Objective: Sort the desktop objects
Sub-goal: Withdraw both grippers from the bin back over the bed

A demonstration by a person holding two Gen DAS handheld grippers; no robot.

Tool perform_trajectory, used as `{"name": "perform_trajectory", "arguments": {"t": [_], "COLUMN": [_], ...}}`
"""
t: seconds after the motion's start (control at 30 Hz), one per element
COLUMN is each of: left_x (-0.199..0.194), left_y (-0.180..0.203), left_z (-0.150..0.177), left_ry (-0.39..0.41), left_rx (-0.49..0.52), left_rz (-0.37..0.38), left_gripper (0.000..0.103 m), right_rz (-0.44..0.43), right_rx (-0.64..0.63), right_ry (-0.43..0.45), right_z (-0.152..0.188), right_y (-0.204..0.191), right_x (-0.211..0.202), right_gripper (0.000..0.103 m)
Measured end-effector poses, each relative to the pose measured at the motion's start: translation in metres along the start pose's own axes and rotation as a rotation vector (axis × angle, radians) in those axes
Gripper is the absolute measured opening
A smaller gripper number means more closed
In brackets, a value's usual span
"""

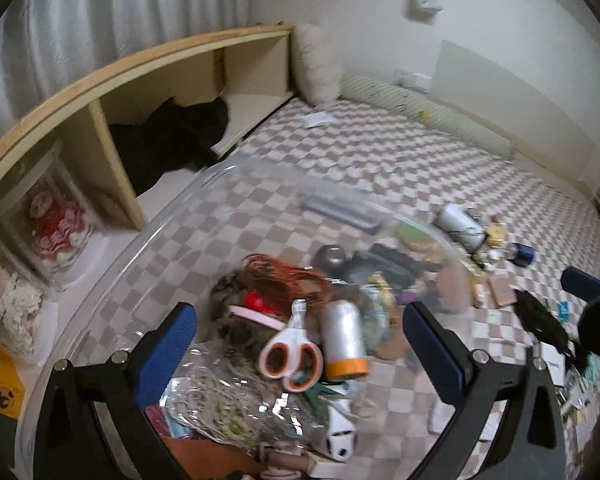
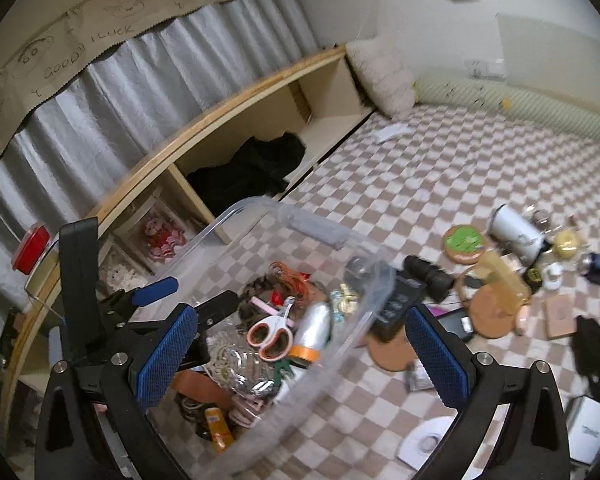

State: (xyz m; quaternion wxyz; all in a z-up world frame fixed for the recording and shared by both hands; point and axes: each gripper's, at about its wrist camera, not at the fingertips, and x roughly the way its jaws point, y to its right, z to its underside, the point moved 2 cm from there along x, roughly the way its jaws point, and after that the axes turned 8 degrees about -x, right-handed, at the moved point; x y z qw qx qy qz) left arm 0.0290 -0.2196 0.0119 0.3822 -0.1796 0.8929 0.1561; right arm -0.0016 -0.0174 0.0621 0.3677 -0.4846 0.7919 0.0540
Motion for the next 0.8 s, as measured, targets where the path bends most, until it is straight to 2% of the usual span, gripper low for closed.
{"name": "perform_trajectory", "arguments": {"t": [0.13,0.33,0.63,0.8], "left_x": [-0.018,-0.029,-0.039,-0.031], "left_y": [0.021,0.057,0.115,0.151], "left_z": [0.004,0.019,0.034,0.048], "left_ry": [0.037,0.019,0.016,0.005], "left_rx": [0.043,0.107,0.173,0.237], "left_rz": [0.03,0.12,0.208,0.238], "left_gripper": [0.103,0.103,0.103,0.103], "right_rz": [0.05,0.185,0.385,0.442], "right_rx": [0.007,0.025,0.075,0.128], "right_ry": [0.031,0.061,-0.007,0.0], "right_z": [0.011,0.037,0.082,0.104], "right_y": [0.008,0.031,0.092,0.126], "right_x": [-0.027,-0.059,-0.086,-0.113], "right_gripper": [0.103,0.103,0.103,0.103]}}
